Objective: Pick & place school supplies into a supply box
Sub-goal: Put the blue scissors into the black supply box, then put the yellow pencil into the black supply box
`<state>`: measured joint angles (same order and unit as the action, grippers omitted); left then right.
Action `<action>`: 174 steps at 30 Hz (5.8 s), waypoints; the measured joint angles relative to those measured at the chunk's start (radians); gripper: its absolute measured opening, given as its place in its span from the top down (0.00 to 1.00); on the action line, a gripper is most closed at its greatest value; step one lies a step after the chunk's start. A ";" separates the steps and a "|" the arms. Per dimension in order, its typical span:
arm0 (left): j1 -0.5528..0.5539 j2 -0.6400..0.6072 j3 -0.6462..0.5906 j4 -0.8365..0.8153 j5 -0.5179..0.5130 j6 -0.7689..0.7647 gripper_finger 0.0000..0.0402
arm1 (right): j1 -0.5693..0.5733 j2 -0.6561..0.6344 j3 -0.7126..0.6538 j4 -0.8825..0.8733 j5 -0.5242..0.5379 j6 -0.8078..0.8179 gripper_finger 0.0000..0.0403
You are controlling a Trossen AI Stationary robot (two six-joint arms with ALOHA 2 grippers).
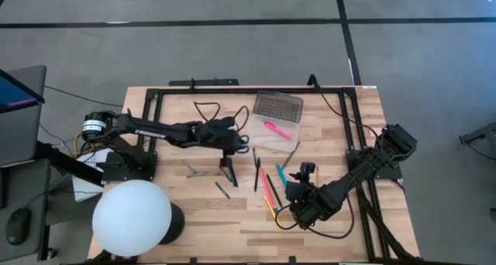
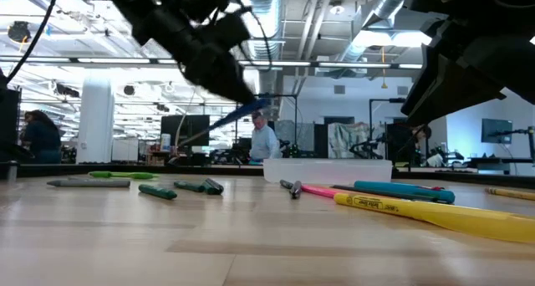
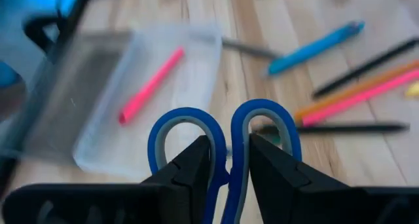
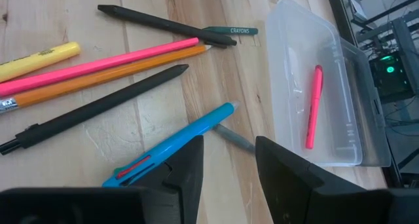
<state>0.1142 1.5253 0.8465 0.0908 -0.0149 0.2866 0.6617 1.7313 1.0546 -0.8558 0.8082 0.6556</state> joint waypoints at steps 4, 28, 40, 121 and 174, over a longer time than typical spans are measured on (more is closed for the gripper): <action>0.003 0.000 0.032 0.104 0.002 0.046 0.77 | 0.000 0.000 0.000 -0.002 0.000 0.000 0.67; 0.003 0.541 0.587 0.154 -0.099 -0.044 0.77 | 0.038 0.001 0.000 -0.026 -0.045 0.048 0.67; 0.032 0.608 0.677 0.045 -0.113 -0.082 0.77 | 0.164 0.000 0.049 -0.361 -0.048 0.468 0.67; 0.069 0.155 0.262 -0.791 0.028 0.017 0.69 | -0.097 -0.030 -0.187 -0.074 -0.705 1.053 0.64; 0.031 0.156 0.263 -0.816 0.028 -0.020 0.69 | -0.008 -0.019 -0.113 0.004 -0.351 0.724 1.00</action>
<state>0.1455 1.6811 1.1095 -0.7254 0.0132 0.2668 0.6541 1.7126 0.9412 -0.8520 0.4570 1.3792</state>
